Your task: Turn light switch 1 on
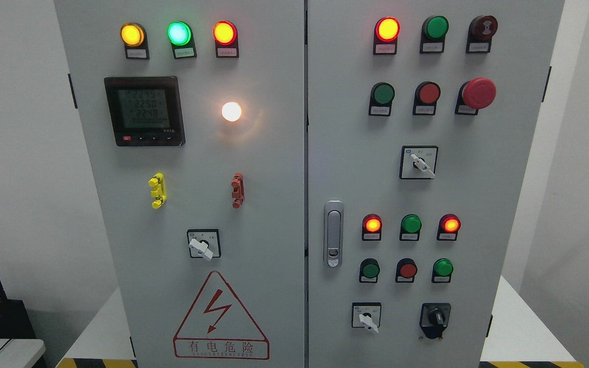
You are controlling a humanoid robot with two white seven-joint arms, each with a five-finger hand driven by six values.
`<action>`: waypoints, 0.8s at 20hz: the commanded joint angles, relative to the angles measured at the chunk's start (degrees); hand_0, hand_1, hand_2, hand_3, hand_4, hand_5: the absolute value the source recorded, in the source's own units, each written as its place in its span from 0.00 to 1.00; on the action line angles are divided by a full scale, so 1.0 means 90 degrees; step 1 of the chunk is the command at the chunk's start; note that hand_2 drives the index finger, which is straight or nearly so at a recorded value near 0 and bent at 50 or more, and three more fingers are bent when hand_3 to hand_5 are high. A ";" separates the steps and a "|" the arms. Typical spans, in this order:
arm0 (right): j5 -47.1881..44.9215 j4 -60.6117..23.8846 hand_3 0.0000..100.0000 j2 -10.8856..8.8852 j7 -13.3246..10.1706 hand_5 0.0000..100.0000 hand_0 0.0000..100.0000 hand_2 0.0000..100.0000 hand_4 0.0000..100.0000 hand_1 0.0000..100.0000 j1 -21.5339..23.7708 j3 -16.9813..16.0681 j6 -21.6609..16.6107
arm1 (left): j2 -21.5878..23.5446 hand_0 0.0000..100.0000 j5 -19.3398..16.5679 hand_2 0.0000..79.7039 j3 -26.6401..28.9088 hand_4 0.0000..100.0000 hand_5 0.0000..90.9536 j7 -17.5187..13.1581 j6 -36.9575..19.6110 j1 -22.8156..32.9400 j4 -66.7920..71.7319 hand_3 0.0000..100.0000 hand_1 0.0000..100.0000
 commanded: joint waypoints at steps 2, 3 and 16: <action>-0.0156 0.0000 0.00 0.0007 0.0000 0.00 0.12 0.00 0.00 0.39 0.0000 0.0107 0.0001 | 0.0438 0.23 -0.0032 0.06 0.1368 0.13 0.00 -0.0194 0.0029 0.0429 0.3865 0.10 0.10; -0.0156 0.0000 0.00 -0.0002 0.0000 0.00 0.12 0.00 0.00 0.39 0.0000 0.0107 0.0001 | 0.0506 0.23 -0.0042 0.04 0.1368 0.11 0.00 -0.0234 0.0038 0.0439 0.4236 0.07 0.11; -0.0156 0.0000 0.00 -0.0002 0.0000 0.00 0.12 0.00 0.00 0.39 0.0000 0.0107 0.0001 | 0.1395 0.32 0.0036 0.00 -0.1336 0.00 0.00 -0.1200 0.0576 0.0049 0.8220 0.00 0.16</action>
